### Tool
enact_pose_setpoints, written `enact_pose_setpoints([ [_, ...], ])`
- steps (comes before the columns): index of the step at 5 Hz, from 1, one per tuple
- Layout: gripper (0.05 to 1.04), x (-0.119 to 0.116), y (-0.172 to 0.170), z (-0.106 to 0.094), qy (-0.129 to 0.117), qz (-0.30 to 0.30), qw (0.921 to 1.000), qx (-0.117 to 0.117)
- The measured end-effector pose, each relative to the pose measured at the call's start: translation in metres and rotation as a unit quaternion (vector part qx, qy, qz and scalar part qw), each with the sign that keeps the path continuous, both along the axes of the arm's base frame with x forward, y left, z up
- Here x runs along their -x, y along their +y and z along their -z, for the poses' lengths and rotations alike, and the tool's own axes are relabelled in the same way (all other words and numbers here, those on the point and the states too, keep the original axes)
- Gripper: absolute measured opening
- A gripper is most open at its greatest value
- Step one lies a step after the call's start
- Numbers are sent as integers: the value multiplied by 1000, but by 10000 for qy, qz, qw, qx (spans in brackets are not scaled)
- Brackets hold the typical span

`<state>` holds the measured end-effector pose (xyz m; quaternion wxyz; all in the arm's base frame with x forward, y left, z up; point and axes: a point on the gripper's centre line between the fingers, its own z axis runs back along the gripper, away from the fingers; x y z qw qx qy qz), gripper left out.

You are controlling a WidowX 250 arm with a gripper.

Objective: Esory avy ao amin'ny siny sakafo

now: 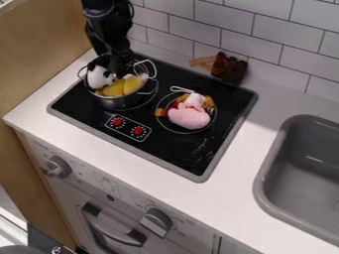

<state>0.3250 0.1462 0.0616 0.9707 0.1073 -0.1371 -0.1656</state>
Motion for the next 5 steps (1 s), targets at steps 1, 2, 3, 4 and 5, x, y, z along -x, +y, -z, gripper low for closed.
enact_pose_setpoints([
  [1, 999, 8, 4, 2, 200, -104, 9997, -14],
  [2, 999, 14, 3, 8, 299, -241, 9993, -22],
  [3, 952, 15, 4, 11, 169, -251, 9995, 76],
  [4, 785, 12, 8, 11, -245, -198, 9985, 437],
  [5, 503, 14, 8, 11, -248, -306, 9974, 607],
])
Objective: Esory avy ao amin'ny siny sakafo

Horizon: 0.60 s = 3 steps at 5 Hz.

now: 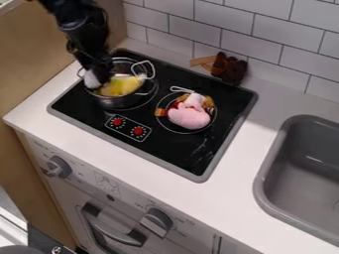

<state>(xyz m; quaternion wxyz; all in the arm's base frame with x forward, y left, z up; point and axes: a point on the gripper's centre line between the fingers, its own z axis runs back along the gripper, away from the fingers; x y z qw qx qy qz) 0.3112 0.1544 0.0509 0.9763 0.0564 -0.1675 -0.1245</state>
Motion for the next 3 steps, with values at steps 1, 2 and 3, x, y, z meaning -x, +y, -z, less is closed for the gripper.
enact_pose_setpoints([
  [1, 288, 4, -2, 1, 136, -21, 9999, 95],
  [2, 152, 2, -2, -4, 232, -21, 9997, 104],
  [3, 78, 2, -4, -8, 329, -31, 9993, 175],
])
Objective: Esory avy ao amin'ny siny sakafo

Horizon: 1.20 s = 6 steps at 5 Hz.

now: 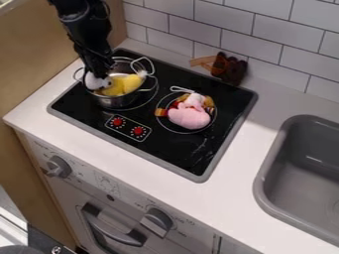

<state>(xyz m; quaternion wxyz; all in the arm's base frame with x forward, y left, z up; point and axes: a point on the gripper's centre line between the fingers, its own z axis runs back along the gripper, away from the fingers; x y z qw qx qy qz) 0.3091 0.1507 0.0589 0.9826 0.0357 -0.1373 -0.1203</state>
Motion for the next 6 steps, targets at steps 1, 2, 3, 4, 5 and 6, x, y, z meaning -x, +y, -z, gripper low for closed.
enact_pose_setpoints([
  [1, 65, 3, -4, -18, -5, 26, 9999, -147],
  [2, 64, 7, -12, -38, 151, 27, 9997, -199],
  [3, 64, 12, -25, -57, 368, -74, 9991, -196],
  [4, 64, 15, -44, -70, 417, -198, 9986, -241],
  [5, 64, 19, -66, -61, 582, -255, 9978, -199],
  [6, 64, 33, -91, -61, 604, -228, 9976, -251],
])
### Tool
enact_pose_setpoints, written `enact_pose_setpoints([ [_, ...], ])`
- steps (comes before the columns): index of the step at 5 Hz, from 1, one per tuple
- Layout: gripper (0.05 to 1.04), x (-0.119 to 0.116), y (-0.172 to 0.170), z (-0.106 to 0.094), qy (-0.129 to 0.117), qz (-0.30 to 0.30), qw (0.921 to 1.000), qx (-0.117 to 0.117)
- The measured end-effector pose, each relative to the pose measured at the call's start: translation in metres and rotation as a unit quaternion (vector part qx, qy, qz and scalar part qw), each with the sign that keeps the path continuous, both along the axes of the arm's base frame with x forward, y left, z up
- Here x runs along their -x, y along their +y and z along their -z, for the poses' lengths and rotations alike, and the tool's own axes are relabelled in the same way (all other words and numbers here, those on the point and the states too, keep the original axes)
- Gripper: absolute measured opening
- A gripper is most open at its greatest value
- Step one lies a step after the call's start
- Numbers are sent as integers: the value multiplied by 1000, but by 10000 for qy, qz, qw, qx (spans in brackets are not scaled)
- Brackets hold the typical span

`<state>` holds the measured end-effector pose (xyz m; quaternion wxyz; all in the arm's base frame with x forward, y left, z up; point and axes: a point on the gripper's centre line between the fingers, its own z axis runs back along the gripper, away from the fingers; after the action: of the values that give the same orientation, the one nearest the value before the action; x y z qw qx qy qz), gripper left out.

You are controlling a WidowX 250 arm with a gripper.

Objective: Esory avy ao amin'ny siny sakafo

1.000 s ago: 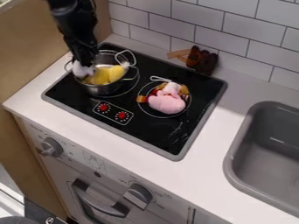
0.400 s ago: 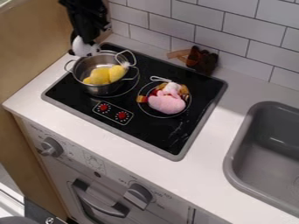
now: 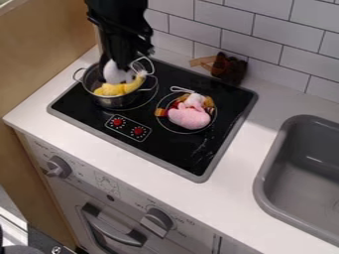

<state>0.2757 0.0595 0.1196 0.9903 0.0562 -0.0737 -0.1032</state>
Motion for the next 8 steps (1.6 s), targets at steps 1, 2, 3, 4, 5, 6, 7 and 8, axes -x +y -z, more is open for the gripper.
enact_pose_setpoints([
  [1, 64, 10, -24, 10, 210, 94, 9997, -57],
  [2, 64, 11, -37, 18, 153, 130, 9997, -143],
  [3, 64, 15, -49, 27, 272, 101, 9991, -308],
  [4, 64, 21, -62, 41, 438, 132, 9980, -435],
  [5, 64, 24, -62, 46, 435, 133, 9979, -468],
  [6, 64, 20, -55, 56, 357, 207, 9978, -526],
  [7, 64, 21, -46, 67, 292, 244, 9977, -563],
  [8, 64, 22, -43, 71, 253, 276, 9978, -543],
])
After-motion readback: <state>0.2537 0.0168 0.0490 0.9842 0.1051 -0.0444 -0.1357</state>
